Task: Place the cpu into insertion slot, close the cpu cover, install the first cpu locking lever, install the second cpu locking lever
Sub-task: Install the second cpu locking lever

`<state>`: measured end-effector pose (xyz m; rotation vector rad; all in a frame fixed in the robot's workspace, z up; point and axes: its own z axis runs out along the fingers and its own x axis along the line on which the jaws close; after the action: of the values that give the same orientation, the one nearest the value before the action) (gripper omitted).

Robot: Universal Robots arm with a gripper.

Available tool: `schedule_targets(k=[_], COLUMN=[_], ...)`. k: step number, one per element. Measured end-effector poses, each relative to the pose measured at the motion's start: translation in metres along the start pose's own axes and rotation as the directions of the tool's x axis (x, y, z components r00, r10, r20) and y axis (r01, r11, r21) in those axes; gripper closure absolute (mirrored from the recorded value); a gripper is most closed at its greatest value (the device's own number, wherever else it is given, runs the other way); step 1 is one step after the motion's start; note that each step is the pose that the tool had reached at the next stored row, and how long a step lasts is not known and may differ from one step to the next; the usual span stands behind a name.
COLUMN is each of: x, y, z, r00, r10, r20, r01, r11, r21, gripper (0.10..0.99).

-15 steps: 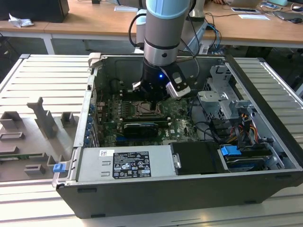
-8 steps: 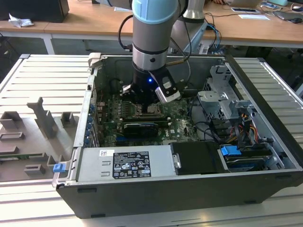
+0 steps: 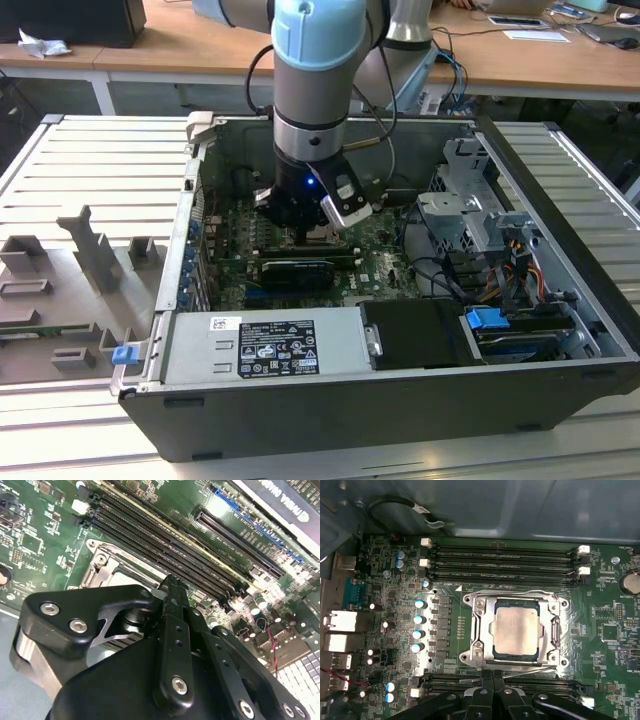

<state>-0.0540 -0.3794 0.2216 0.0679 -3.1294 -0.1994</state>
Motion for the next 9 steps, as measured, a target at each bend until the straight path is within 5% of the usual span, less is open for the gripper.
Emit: schedule_targets(k=[3,9], x=[0.0021,0.0056], y=[-0.0030,-0.0078], z=[0.0010,0.0005], r00=[1.0000,1.0000], r10=[-0.005,-0.006], r20=[0.0005,0.0011], r01=[0.005,0.006], r11=[0.9997,0.9993], r21=[-0.023,-0.037], gripper=[0.980,0.980])
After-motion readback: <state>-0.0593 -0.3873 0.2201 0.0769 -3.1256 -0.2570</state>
